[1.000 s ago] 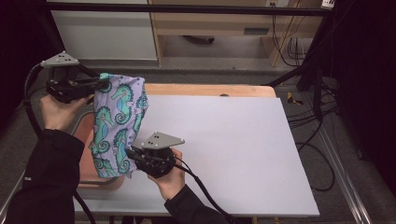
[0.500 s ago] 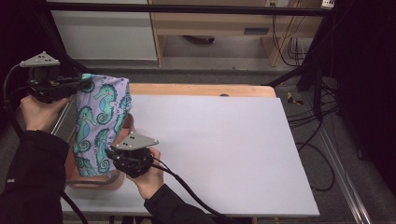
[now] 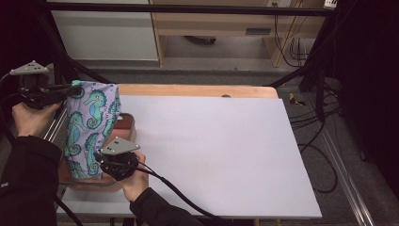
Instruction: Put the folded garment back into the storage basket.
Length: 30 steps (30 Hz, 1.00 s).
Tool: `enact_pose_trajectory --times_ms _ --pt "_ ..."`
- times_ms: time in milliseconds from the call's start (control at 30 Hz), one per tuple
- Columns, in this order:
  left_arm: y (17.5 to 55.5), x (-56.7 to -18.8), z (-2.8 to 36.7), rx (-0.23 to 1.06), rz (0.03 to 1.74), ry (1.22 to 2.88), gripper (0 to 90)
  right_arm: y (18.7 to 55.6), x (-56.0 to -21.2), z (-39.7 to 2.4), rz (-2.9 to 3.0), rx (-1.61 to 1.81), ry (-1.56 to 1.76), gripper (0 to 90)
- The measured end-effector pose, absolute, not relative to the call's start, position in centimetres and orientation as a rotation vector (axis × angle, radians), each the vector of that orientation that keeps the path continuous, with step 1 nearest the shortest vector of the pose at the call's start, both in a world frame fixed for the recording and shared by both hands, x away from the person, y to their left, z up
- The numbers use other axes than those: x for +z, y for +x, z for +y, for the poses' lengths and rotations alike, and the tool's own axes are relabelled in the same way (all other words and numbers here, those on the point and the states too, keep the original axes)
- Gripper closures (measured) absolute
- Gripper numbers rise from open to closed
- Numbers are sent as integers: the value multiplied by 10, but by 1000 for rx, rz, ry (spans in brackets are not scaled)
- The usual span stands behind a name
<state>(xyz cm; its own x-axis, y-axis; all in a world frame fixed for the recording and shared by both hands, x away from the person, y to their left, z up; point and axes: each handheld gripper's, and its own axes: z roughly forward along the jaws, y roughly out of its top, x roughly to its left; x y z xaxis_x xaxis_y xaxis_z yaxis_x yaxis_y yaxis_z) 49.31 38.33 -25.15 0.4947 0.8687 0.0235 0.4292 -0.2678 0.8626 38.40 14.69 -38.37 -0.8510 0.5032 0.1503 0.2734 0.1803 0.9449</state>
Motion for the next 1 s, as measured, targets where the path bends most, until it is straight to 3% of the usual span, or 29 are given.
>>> enact_pose_trajectory --times_ms 1000 --pt "519 -330 396 538 1204 1953 805 376 -427 179 2339 1592 794 834"
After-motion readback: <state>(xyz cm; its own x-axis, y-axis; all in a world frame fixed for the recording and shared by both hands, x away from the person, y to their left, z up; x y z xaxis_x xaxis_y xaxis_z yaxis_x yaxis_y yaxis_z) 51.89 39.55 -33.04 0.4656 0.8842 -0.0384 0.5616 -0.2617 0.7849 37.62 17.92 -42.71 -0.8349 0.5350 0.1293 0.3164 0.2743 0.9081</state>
